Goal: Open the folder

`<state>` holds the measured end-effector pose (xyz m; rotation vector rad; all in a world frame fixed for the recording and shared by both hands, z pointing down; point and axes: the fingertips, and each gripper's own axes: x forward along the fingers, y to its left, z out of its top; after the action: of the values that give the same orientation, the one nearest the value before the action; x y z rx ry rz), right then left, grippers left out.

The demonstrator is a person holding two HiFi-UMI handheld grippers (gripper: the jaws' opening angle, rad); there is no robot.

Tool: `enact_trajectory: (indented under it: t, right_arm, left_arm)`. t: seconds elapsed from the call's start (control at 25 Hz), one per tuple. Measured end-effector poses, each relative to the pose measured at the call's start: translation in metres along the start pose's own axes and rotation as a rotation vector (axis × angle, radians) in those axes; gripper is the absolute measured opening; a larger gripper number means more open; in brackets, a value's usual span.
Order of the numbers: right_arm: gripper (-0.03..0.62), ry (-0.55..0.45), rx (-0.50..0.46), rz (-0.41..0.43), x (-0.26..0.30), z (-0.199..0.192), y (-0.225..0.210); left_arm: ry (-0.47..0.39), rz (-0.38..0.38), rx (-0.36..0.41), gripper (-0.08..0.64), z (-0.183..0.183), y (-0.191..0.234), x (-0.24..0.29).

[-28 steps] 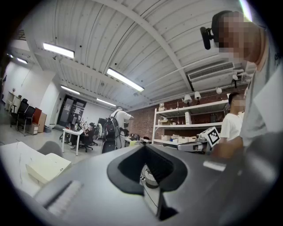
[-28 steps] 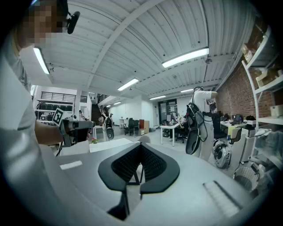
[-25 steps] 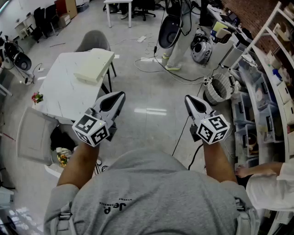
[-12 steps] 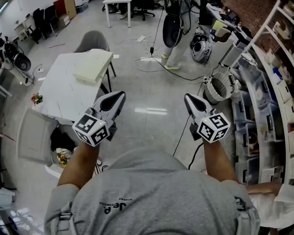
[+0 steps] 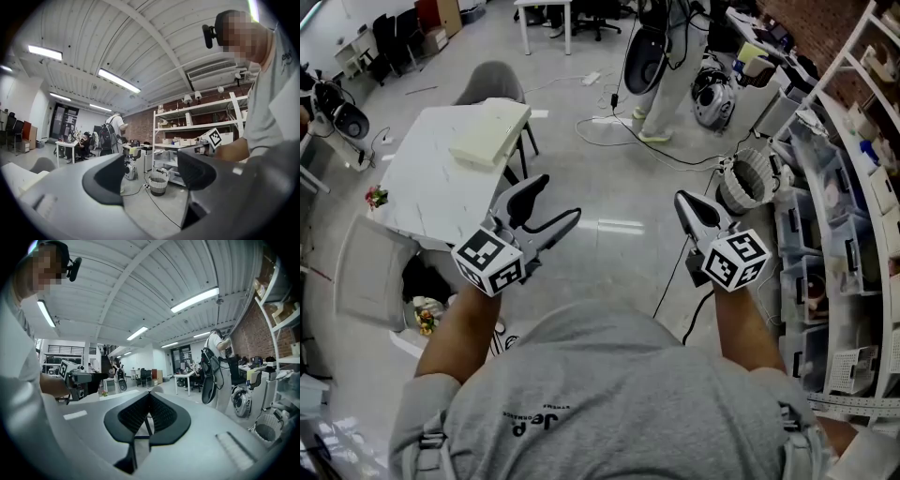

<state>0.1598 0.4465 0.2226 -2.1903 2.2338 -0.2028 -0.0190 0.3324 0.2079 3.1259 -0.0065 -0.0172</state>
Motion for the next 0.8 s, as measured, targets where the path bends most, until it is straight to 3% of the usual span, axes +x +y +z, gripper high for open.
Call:
enact_trajectory:
  t: [0.52, 0.8]
  right_arm:
    - [0.003, -0.015, -0.015, 0.071, -0.028, 0.005, -0.046]
    - [0.003, -0.015, -0.012, 0.083, -0.007, 0.004, -0.058]
  left_arm:
    - [0.005, 0.081, -0.027, 0.385, -0.005, -0.037, 0.037]
    - [0.014, 0.103, -0.055, 0.385, -0.01, -0.018, 0.047]
